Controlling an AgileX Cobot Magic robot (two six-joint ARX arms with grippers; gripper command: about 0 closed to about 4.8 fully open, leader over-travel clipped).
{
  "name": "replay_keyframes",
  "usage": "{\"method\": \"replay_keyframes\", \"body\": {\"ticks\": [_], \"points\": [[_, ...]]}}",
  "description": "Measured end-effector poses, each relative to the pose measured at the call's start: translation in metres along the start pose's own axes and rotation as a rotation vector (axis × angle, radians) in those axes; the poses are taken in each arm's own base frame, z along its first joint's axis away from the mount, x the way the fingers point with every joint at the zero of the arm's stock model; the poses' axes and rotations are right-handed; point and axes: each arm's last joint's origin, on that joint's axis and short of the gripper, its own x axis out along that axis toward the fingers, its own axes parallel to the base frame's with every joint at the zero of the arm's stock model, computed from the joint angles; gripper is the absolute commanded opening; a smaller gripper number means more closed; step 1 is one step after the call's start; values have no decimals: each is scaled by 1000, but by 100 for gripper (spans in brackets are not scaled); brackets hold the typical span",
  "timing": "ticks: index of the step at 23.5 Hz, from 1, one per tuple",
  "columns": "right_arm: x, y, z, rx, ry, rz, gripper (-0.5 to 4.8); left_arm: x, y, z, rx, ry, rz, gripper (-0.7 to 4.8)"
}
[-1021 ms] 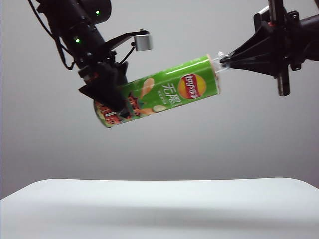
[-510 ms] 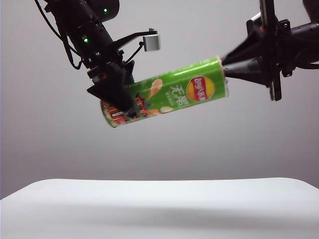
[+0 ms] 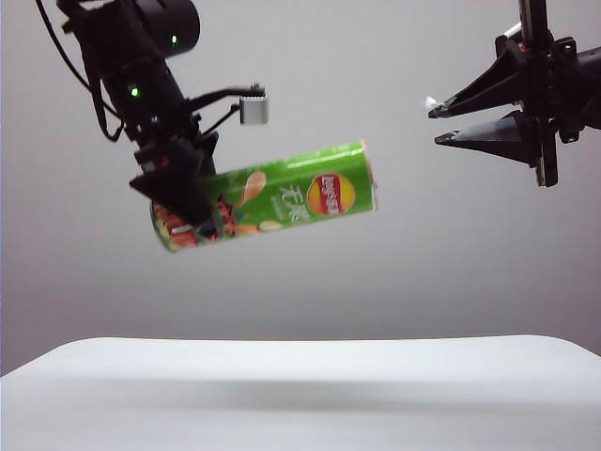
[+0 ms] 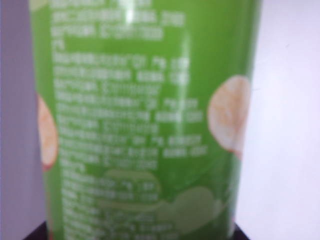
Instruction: Pick up the green tub of chips from the desk, push the transparent container that's holding the chips and has slipped out back in, and finally put the chips back on the desk.
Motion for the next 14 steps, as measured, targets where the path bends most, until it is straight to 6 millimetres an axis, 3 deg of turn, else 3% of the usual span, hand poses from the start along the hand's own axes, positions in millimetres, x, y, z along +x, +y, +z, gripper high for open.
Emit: {"method": "replay_keyframes", "body": {"ticks": [3,14], "points": [[0,0,0,-5,3,5,130,16,1,-12,-33,24,-49,331],[0,0,0,-21,4,6,130,108,-19,-50,-124,151,-304,332]]}}
